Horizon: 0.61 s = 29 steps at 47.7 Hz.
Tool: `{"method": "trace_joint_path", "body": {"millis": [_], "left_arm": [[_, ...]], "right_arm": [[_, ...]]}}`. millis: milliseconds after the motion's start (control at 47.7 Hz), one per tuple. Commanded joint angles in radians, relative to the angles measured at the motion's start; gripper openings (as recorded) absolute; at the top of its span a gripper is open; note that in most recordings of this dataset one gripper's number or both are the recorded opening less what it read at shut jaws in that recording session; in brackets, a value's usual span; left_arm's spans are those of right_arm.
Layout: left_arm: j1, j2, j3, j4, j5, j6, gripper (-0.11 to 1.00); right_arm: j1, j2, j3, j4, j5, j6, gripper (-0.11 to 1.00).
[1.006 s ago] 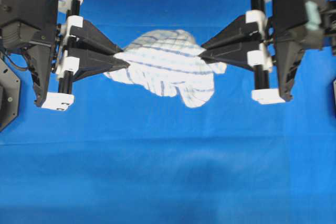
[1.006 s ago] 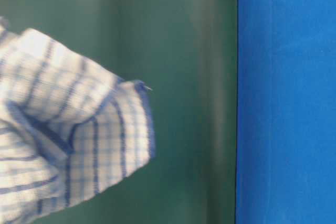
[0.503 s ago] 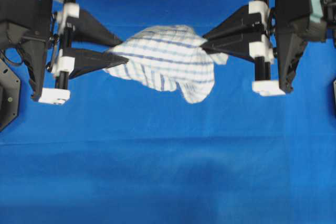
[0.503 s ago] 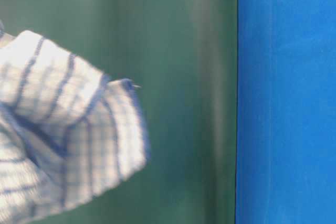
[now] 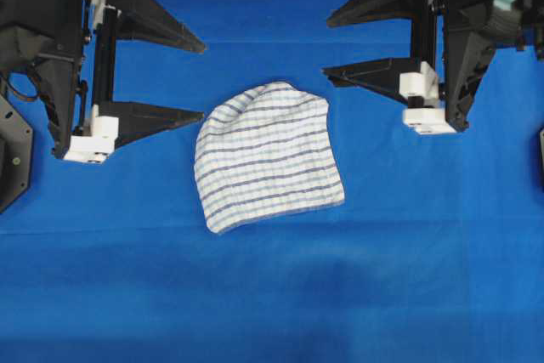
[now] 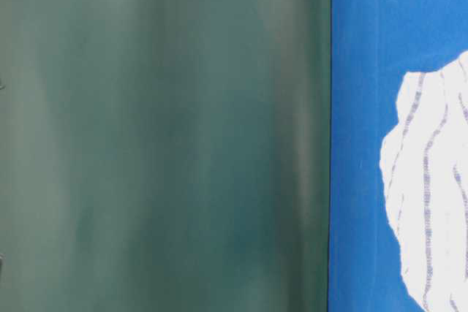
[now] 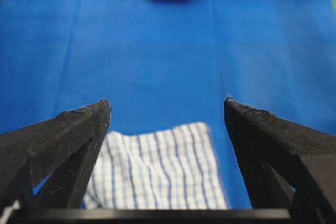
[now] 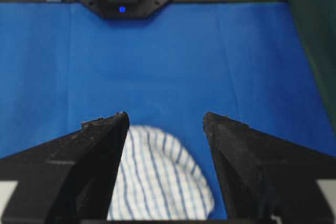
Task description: Lift the towel with both arms.
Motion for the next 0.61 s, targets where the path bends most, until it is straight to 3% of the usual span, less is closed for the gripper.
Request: {"method": "trace_joint_path", "body": {"millis": [0, 272, 587], "left_arm": [[-0.018, 0.002, 0.008, -0.003, -0.015, 0.002, 0.92], [-0.097, 0.095, 0.127, -0.006, -0.141, -0.002, 0.92], [-0.156, 0.281, 0.239, -0.008, -0.299, -0.075, 0.92]], "right_arm": [[0.003, 0.002, 0.015, 0.002, -0.012, 0.012, 0.63], [0.063, 0.080, 0.140, 0.003, -0.110, 0.063, 0.63], [0.123, 0.256, 0.227, 0.005, -0.225, 0.087, 0.63]]}}
